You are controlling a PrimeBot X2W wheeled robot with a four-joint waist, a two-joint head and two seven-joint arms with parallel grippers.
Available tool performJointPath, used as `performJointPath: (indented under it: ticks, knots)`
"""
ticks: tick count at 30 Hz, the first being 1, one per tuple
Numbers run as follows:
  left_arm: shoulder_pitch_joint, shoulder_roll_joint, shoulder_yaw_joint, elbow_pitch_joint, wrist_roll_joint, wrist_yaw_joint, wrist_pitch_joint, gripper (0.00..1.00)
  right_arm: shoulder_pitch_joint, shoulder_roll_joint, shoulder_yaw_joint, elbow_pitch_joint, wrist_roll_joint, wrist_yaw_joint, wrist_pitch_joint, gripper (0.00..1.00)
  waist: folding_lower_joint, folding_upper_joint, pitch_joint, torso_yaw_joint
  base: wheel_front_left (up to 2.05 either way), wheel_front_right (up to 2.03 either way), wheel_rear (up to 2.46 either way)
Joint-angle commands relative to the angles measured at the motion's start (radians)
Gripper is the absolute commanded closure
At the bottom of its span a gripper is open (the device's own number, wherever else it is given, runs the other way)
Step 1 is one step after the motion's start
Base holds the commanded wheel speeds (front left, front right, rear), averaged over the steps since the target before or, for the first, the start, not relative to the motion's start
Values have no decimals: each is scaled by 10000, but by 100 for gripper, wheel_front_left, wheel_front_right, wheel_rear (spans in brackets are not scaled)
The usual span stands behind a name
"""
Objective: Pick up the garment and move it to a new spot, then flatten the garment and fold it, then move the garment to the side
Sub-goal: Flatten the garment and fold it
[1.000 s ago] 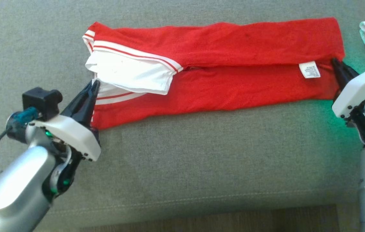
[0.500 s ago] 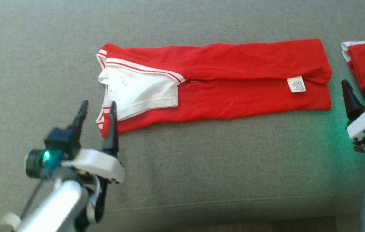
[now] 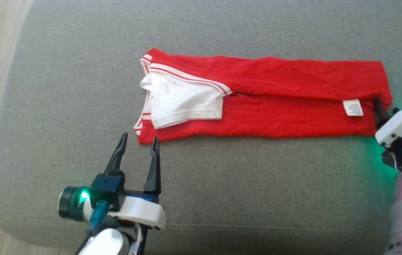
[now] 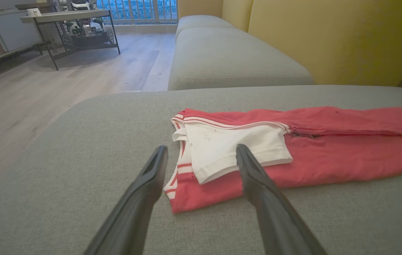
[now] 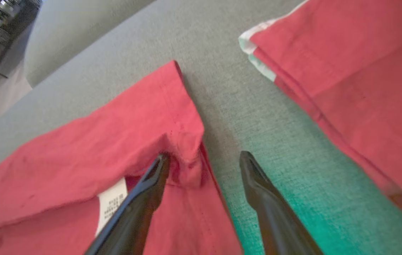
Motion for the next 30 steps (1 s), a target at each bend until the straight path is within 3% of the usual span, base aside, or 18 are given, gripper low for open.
performJointPath:
  ticks: [1,6,13,14,15,16,17,18,24,30]
  knots:
    - [-178,21,461,-271,143,-55,-121,0,-446,3,-57,-88,-472,-2,46,0,0,0,6,153,0,0,0]
    - [-77,-253,754,-171,343,-342,-121,0,-905,4,-1124,866,-2095,-2,540,0,0,0,-22,342,0,0,0]
    - [86,-518,1110,-26,515,-678,-121,0,-1215,4,-1830,2147,-3130,-2,1272,0,0,0,-167,394,0,0,0]
    - [105,-552,1159,-10,529,-721,-121,0,-1243,4,-1851,2323,-3218,-2,1374,8,0,0,-197,385,0,0,0]
    - [130,-587,1210,-3,536,-762,-121,0,-1274,4,-1841,2495,-3295,-2,1464,30,0,0,-223,368,0,0,0]
    - [156,-617,1262,3,544,-800,-121,0,-1309,4,-1822,2669,-3340,-2,1548,64,0,0,-246,349,0,0,0]
    - [177,-644,1313,17,554,-838,-121,0,-1339,4,-1787,2832,-3368,-2,1605,89,0,0,-265,329,0,0,0]
    - [193,-666,1363,37,567,-878,-122,0,-1361,4,-1755,2970,-3381,-2,1621,100,0,0,-286,307,0,0,0]
    - [307,-768,1622,147,658,-1077,-122,0,-1429,4,-1593,3341,-3317,-2,1035,100,0,0,-480,80,0,0,0]
    - [504,-730,1793,87,822,-1126,-122,0,-1691,-40,-1104,2810,-3106,-2,184,100,0,0,-640,-345,0,0,0]
